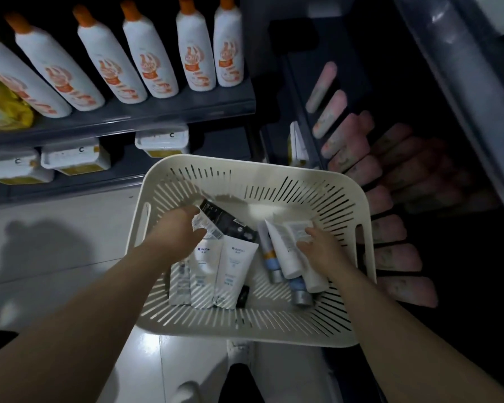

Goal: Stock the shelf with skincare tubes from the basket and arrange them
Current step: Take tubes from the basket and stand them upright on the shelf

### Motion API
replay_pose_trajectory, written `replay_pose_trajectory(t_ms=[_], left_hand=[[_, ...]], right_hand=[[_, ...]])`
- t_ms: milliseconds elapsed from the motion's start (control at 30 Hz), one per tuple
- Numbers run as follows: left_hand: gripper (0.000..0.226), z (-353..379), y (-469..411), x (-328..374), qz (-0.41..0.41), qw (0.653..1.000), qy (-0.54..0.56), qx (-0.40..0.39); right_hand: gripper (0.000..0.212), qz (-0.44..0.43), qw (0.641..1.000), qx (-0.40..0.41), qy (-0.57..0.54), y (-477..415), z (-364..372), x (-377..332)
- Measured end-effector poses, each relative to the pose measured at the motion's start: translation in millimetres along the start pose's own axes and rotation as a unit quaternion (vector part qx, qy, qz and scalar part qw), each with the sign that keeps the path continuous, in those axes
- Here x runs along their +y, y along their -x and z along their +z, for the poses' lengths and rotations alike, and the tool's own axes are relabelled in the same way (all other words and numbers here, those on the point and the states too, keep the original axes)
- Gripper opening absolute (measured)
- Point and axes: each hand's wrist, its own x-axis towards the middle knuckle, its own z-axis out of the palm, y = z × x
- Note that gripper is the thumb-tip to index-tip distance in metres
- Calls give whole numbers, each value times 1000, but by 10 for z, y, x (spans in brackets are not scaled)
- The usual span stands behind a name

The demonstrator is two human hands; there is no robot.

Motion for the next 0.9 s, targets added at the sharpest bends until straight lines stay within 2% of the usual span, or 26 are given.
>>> replay_pose_trajectory(t_ms=[133,267,333,467,567,700,800,900], left_hand=[[52,47,-42,15,2,1000,9,1],[49,102,-93,26,-10,1000,21,3],[48,111,-107,31,-17,999,25,11],[42,109,-162,-3,-23,999,14,27],[48,122,-223,-14,-25,1000,0,18],[50,192,-364,-63,-45,999,10,-22],[48,221,-451,-75,-51,998,11,-44],[32,226,-488,-13,-51,997,27,-52]], right_hand=[[52,31,999,-8,-12,-89,77,-8],[51,51,997,-49,-37,-110,214,3],[60,54,996,-60,-35,-121,324,58],[80,55,996,-22,-61,-190,416,75],[94,47,995,-10,-87,-233,375,41],[81,33,992,14,-124,-217,204,-42],[77,-10,987,24,-156,-154,34,-132],[80,-40,982,9,-183,-87,-68,-188]])
